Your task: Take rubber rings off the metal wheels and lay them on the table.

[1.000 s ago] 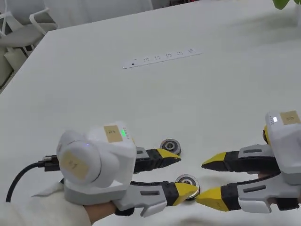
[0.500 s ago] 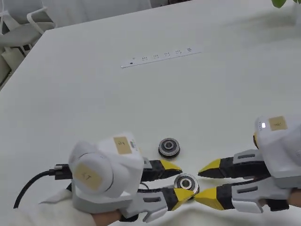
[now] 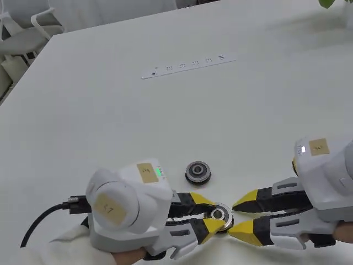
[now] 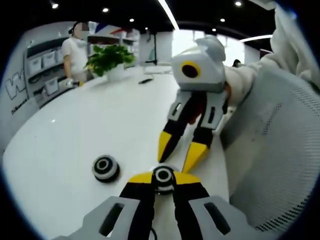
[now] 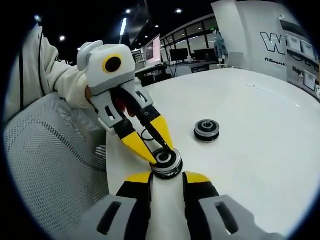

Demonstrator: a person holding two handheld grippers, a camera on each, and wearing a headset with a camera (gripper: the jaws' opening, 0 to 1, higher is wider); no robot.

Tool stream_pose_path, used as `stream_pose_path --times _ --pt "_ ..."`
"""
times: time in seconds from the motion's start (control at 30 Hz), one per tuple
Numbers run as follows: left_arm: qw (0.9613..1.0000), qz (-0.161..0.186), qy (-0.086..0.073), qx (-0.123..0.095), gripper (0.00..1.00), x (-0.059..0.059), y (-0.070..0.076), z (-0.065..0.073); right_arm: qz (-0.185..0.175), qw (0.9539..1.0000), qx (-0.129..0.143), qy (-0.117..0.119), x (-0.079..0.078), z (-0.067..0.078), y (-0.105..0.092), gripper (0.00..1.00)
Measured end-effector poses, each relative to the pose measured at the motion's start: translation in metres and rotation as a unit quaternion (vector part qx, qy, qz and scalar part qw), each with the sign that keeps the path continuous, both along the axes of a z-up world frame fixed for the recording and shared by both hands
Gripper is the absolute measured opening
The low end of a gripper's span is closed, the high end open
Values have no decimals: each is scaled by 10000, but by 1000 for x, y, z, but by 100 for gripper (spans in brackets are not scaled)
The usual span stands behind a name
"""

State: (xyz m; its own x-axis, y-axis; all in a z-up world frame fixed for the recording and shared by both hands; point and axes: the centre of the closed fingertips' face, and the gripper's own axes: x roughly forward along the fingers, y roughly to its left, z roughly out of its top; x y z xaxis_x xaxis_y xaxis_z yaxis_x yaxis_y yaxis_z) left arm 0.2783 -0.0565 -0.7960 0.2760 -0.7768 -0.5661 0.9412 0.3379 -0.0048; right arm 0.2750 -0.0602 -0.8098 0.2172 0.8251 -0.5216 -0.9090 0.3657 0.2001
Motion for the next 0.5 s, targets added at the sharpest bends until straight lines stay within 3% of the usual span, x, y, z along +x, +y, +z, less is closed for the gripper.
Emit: stream_pose_path --times 0.2,0.5 --pt "9999 -80 -90 -33 14 -1 1 1 26 10000 -26 -32 0 -1 1 19" --pt "9996 -70 -80 -245 14 -1 3 2 26 9999 -57 -126 2 -3 2 14"
